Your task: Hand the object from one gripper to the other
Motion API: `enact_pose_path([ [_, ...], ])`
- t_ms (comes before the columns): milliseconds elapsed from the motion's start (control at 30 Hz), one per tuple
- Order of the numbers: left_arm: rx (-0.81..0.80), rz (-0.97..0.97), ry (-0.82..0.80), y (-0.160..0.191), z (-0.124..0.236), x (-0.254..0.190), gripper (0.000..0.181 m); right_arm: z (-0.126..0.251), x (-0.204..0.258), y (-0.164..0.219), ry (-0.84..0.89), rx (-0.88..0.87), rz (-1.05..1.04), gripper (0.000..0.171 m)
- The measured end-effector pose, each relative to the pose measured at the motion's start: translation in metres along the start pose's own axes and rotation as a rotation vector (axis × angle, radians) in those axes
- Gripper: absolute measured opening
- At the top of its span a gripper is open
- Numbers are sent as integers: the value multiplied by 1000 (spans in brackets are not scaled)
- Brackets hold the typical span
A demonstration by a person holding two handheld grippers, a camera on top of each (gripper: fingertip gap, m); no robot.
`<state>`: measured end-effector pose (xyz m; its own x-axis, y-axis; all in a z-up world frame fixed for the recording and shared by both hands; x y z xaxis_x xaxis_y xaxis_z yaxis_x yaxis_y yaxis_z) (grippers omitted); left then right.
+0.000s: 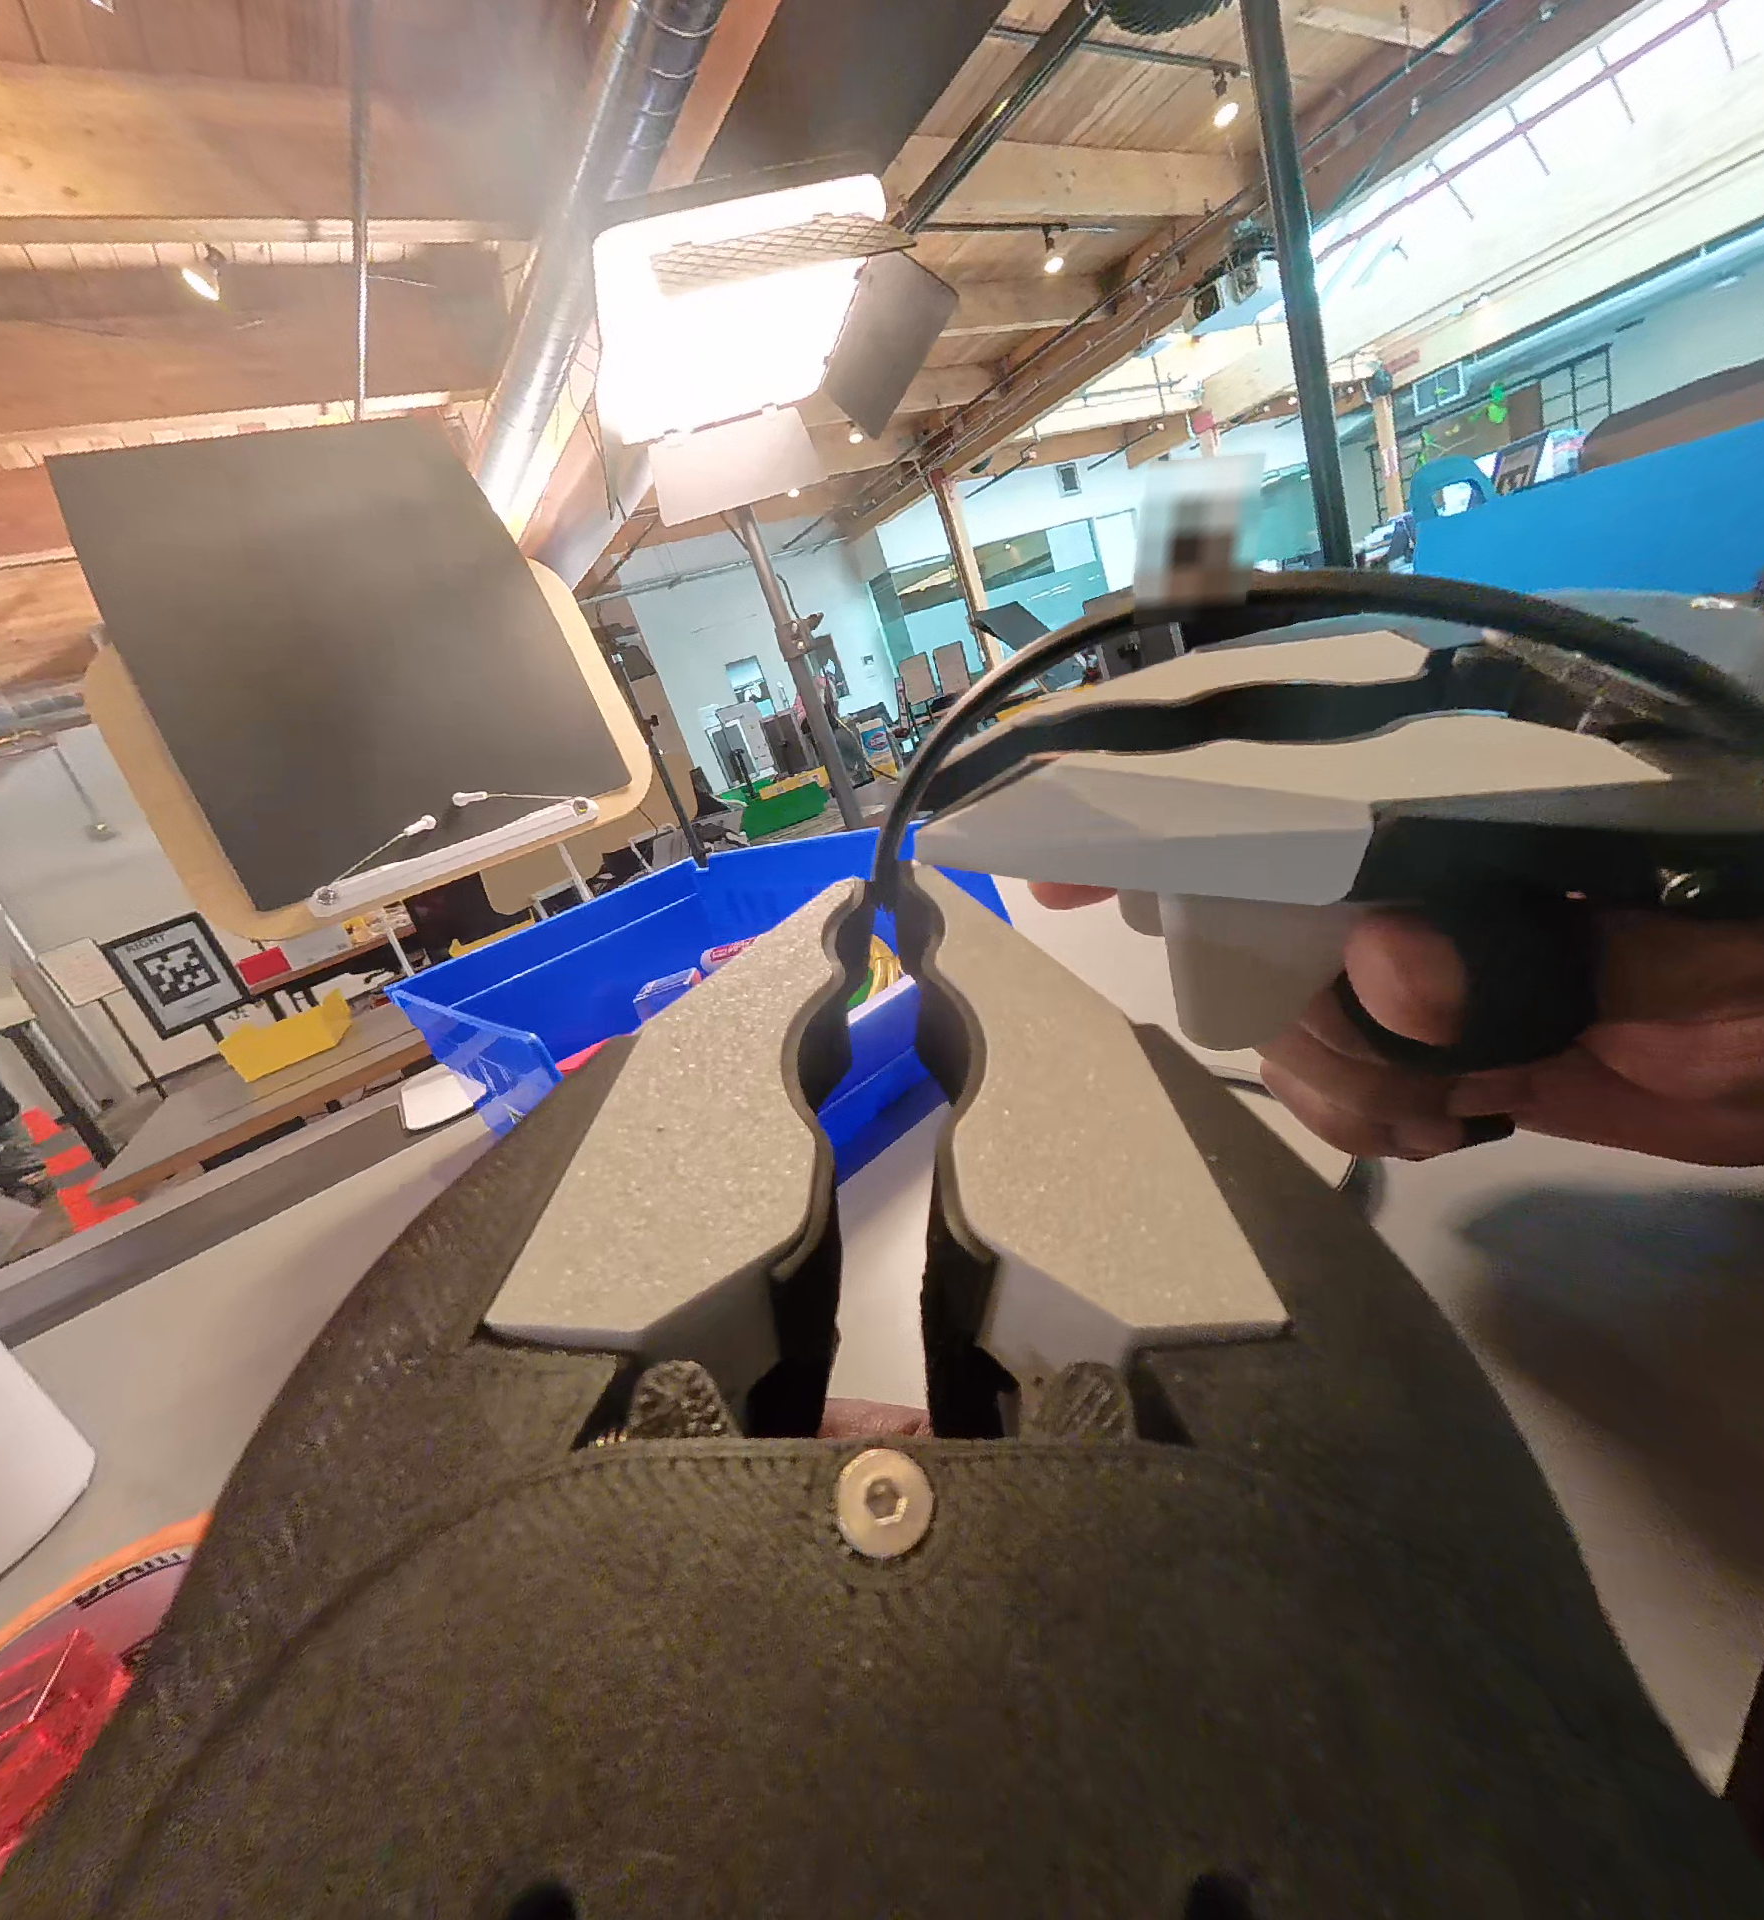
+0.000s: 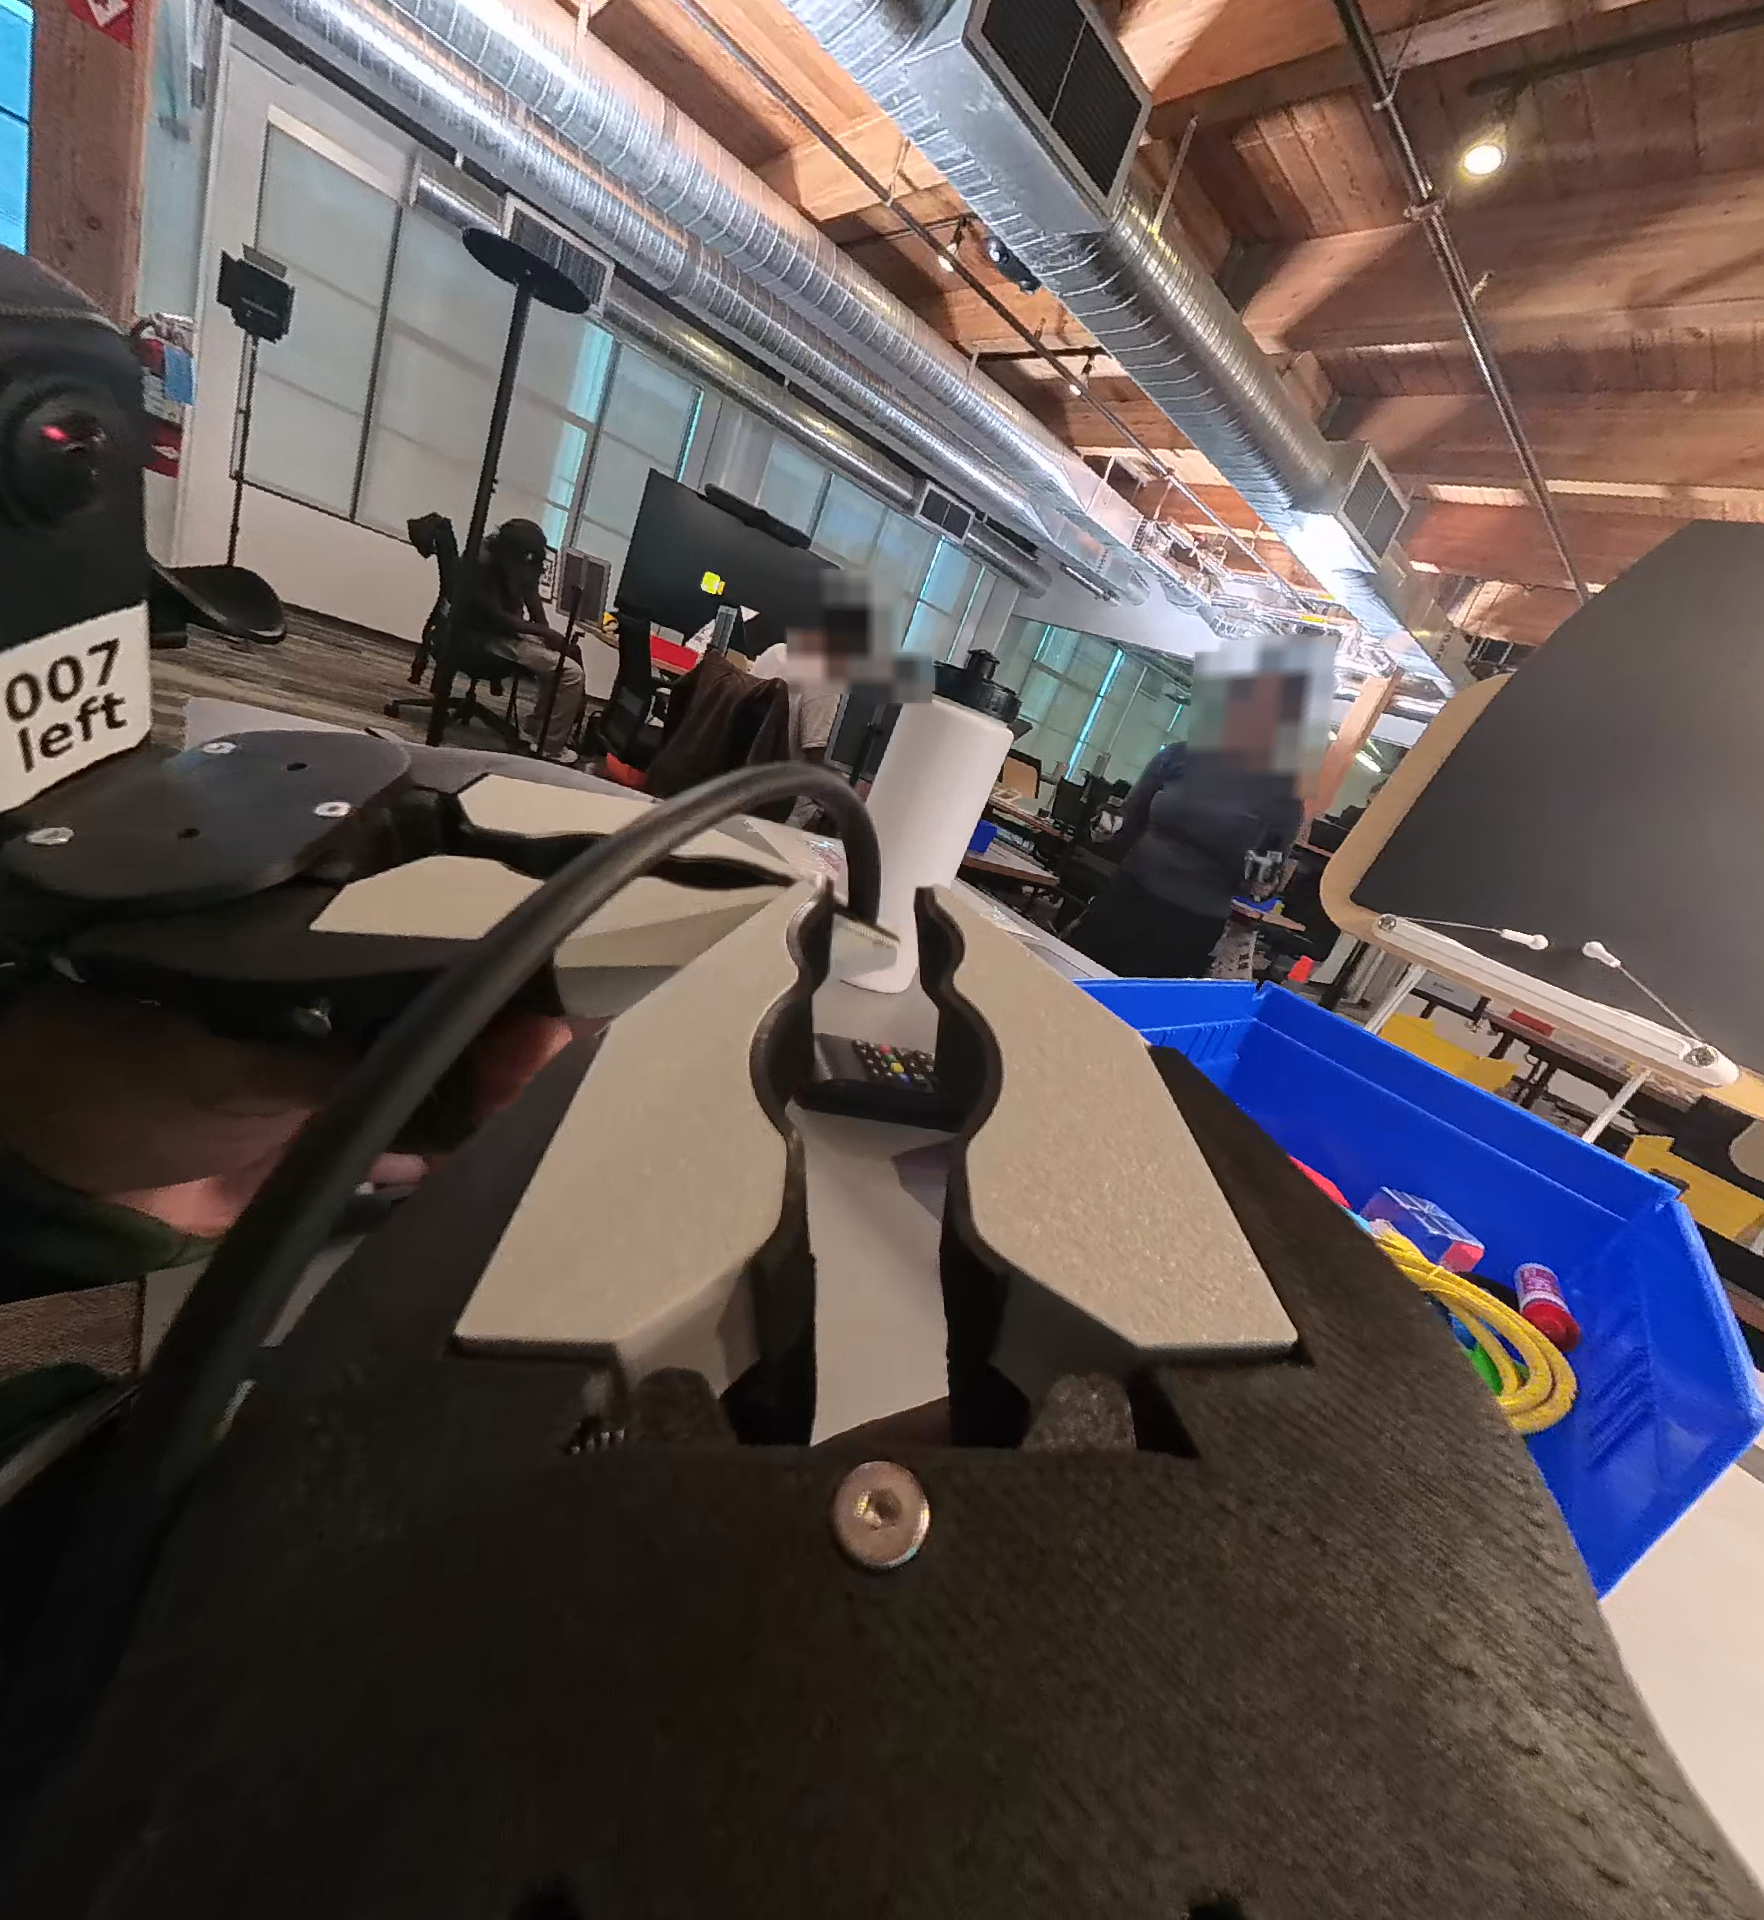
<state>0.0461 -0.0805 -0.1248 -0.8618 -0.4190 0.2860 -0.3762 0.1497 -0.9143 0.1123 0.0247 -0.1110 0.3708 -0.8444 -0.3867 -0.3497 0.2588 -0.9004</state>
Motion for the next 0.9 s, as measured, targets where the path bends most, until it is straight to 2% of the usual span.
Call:
enact_pose_path([
  [333, 4, -66, 13, 1, -1, -7, 5, 1, 0, -1, 24, 6, 39, 7],
  [633, -98, 23, -2, -7, 4, -1, 19, 2, -5, 0, 206, 63, 224, 6],
  [900, -186, -163, 53, -15, 10, -21, 27, -1, 4, 3, 294, 137, 498, 6],
])
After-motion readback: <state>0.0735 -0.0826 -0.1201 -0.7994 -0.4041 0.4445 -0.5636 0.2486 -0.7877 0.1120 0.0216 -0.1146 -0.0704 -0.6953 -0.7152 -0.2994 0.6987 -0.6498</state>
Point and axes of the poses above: each gripper's, where its closed fingertips meet, z back along the fingers, y out of its underside, x = y × z across the jaws, the point moved 9 cm from there along z, back along the fingers, and after that the axes turned 7 degrees about -y, right-handed, at the moved point
